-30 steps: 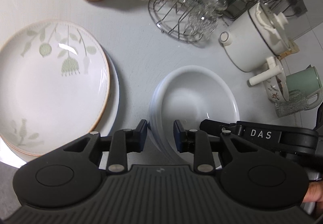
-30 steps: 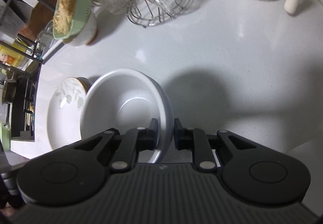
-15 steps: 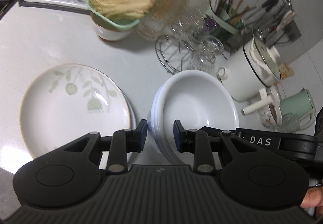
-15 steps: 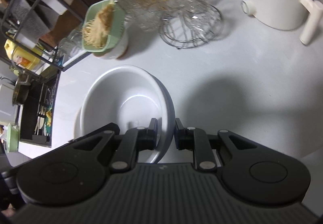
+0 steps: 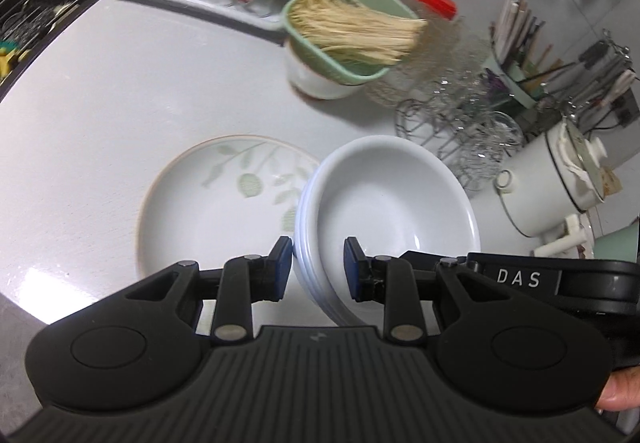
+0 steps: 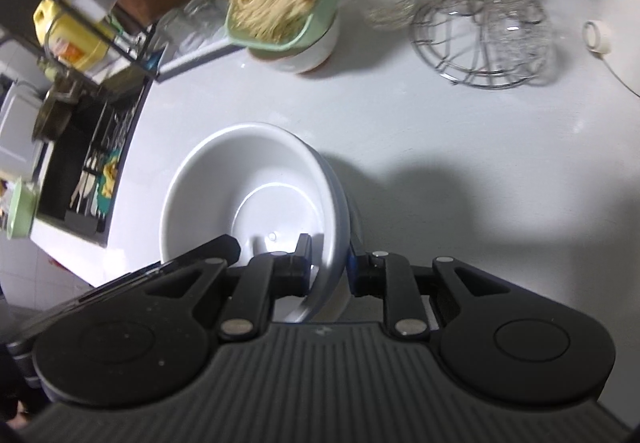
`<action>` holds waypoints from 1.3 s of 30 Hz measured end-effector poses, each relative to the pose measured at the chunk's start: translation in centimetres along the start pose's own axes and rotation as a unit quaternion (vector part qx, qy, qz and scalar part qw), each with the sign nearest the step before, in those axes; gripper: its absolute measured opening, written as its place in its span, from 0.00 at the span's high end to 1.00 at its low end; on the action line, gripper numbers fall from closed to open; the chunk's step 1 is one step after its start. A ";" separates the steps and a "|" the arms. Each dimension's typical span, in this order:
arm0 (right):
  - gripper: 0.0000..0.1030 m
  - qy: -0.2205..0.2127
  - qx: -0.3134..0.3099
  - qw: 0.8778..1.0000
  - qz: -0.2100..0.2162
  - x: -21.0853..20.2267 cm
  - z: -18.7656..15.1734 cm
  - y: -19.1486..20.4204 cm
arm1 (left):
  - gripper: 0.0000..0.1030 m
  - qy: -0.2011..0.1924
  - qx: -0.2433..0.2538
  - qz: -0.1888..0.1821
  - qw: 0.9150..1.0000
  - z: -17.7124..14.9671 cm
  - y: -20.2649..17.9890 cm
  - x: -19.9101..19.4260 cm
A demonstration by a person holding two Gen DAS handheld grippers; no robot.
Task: Organize plates and bowls
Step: 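Lift the nested bowls with both grippers and lower them onto the plate stack, then open both grippers and pull them back from the bowls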
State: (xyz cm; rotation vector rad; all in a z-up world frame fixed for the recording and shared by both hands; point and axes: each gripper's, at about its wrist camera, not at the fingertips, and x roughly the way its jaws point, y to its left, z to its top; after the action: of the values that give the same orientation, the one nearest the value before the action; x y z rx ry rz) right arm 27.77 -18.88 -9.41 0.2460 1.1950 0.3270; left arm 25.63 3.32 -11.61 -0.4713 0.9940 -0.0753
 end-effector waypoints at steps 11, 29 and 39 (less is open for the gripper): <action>0.79 0.021 -0.004 1.000 0.010 4.5 -0.7 3.2 | 0.70 0.011 -0.015 0.004 1.000 0.9 5.5 1.1; 0.79 -0.018 -0.010 1.000 -0.011 4.6 -2.6 3.4 | 0.61 0.019 0.014 0.005 1.000 1.2 5.9 1.2; 0.79 -0.067 -0.040 0.997 0.005 -1.1 -3.5 4.3 | 0.55 -0.046 0.040 0.029 0.998 0.1 4.2 -6.2</action>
State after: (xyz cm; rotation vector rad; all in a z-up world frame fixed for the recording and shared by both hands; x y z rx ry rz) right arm 23.60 -15.27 -8.14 0.2008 1.0472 0.3619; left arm 21.64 8.81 -8.37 -0.3693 0.9108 -0.0420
